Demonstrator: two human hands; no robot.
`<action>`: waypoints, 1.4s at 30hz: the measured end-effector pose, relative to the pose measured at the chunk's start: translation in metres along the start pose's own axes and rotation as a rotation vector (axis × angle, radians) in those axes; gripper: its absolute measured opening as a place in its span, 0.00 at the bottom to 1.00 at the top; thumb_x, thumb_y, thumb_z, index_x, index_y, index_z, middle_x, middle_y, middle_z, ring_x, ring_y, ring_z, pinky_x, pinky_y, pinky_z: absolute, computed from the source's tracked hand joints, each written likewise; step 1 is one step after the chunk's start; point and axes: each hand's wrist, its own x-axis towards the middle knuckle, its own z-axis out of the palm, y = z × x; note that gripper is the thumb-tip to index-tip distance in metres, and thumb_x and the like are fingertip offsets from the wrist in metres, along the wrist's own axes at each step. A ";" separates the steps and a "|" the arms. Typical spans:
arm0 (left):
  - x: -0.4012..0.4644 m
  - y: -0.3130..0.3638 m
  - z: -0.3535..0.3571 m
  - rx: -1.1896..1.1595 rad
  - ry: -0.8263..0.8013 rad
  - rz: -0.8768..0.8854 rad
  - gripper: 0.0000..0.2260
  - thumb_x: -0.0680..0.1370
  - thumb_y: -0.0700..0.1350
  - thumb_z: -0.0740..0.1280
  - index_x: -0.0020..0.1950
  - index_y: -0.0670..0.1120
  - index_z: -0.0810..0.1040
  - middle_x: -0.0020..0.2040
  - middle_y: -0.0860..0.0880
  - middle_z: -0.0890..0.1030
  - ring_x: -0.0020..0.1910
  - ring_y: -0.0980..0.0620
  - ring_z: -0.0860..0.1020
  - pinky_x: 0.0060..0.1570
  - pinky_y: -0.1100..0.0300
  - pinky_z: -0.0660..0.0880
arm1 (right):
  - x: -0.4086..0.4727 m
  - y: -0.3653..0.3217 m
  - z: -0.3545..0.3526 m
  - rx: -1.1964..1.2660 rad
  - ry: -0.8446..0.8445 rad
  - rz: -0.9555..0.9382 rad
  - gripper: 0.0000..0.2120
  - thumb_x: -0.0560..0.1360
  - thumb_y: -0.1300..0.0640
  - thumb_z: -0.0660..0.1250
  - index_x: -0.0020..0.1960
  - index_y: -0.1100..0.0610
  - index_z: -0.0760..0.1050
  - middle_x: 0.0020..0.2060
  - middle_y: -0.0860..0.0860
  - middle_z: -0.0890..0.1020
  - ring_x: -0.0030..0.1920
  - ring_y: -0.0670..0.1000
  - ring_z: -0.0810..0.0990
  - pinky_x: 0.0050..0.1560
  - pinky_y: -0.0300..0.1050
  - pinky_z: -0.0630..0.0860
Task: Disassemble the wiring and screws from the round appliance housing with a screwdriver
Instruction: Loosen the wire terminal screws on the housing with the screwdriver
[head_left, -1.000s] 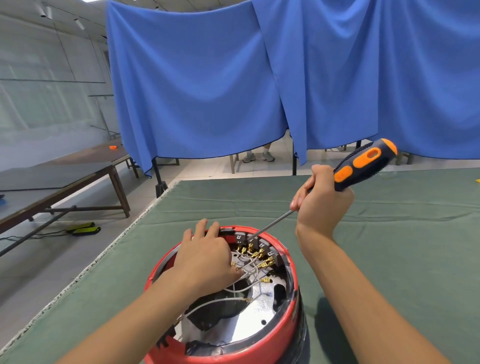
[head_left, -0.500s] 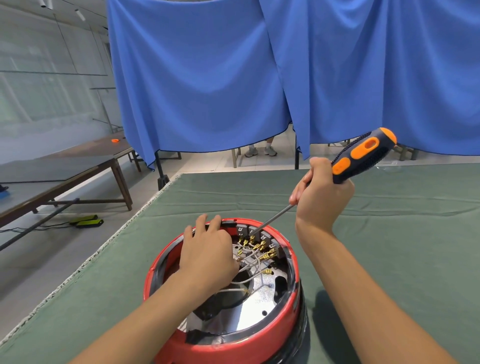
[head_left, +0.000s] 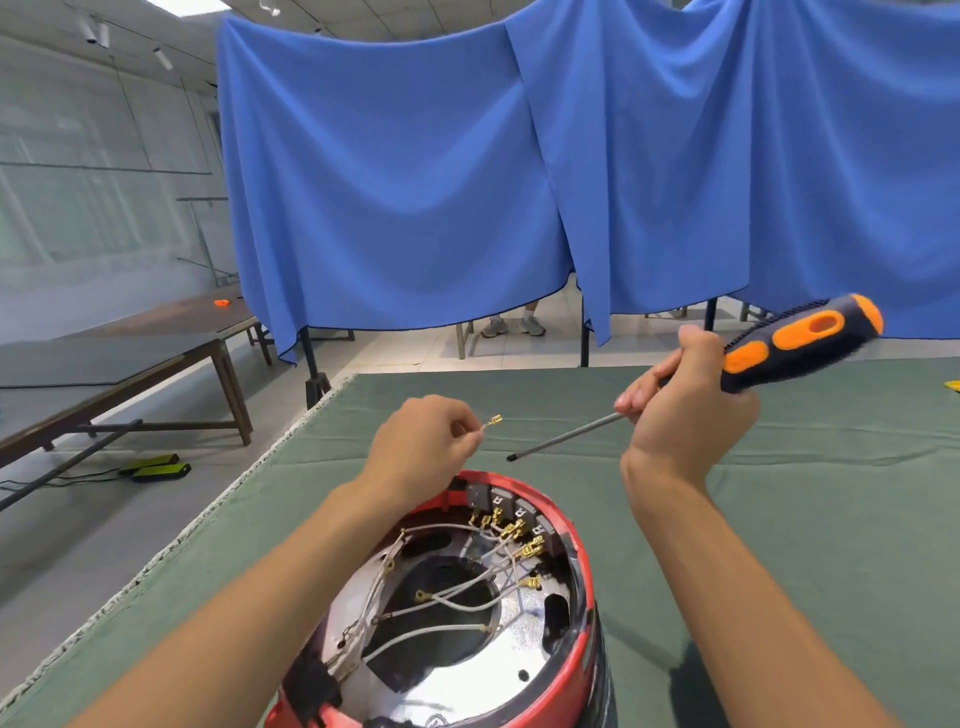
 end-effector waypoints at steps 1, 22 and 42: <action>0.008 0.001 0.007 0.020 -0.028 -0.002 0.05 0.77 0.46 0.67 0.45 0.49 0.83 0.40 0.53 0.82 0.42 0.53 0.80 0.45 0.55 0.77 | 0.005 -0.003 -0.001 0.000 0.029 -0.010 0.18 0.68 0.55 0.64 0.22 0.54 0.64 0.15 0.50 0.65 0.17 0.53 0.66 0.25 0.39 0.68; 0.048 0.038 0.050 -0.189 -0.299 -0.028 0.11 0.75 0.37 0.59 0.49 0.46 0.80 0.41 0.49 0.84 0.40 0.52 0.81 0.40 0.60 0.76 | 0.039 0.012 -0.024 -0.226 0.126 -0.157 0.17 0.70 0.53 0.62 0.24 0.56 0.65 0.15 0.50 0.71 0.22 0.51 0.74 0.32 0.35 0.73; -0.010 -0.020 0.013 -0.036 -0.345 -0.006 0.15 0.79 0.44 0.64 0.64 0.55 0.77 0.62 0.53 0.79 0.60 0.52 0.76 0.62 0.55 0.71 | -0.008 -0.005 0.003 -0.043 -0.107 -0.067 0.22 0.71 0.57 0.62 0.18 0.52 0.67 0.14 0.49 0.67 0.15 0.51 0.65 0.22 0.36 0.64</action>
